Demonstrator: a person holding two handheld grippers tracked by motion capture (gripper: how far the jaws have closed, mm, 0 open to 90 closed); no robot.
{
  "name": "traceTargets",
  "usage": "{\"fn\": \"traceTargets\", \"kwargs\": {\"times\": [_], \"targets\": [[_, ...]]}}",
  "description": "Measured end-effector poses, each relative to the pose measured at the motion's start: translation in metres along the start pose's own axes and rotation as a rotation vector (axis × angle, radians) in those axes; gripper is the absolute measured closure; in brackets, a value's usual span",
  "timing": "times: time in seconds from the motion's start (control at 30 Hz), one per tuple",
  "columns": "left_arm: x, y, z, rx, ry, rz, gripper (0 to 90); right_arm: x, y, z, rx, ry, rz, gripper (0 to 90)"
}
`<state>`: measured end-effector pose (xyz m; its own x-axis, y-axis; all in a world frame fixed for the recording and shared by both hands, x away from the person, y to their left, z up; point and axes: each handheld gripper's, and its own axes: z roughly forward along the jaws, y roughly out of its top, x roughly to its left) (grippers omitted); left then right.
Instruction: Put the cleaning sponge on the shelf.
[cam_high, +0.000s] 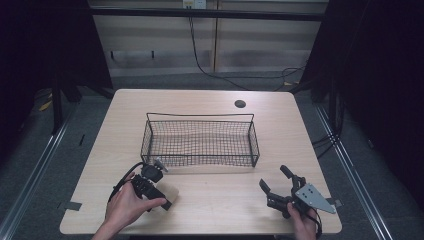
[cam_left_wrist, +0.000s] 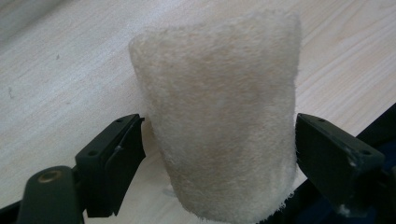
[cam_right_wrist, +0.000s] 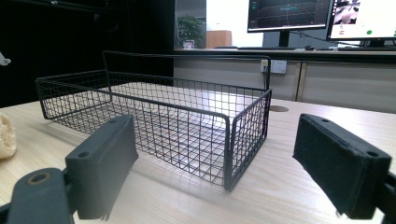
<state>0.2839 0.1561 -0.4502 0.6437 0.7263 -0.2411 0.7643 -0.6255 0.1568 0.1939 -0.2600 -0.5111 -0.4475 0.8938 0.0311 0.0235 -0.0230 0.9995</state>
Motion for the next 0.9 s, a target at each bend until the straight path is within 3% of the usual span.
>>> {"fn": "traceTargets", "kwargs": {"times": [0.13, 0.3, 0.6, 0.9], "targets": [[0.001, 0.002, 0.003, 0.015, -0.009, 0.008, 17.3, 0.0, 0.0, 0.0, 0.001, 0.0, 0.001, 12.8], [0.001, 0.001, 0.007, 0.028, -0.036, 0.015, 30.3, 0.0, 0.0, 0.0, 0.001, 0.001, 0.001, 12.8], [0.003, 0.001, 0.006, 0.04, -0.05, 0.015, 31.7, 0.0, 0.0, 0.0, 0.0, 0.001, 0.0, 12.8], [0.006, -0.001, -0.005, 0.003, -0.099, 0.03, 31.9, 0.0, 0.0, 0.0, 0.001, 0.002, 0.001, 12.8]]}}
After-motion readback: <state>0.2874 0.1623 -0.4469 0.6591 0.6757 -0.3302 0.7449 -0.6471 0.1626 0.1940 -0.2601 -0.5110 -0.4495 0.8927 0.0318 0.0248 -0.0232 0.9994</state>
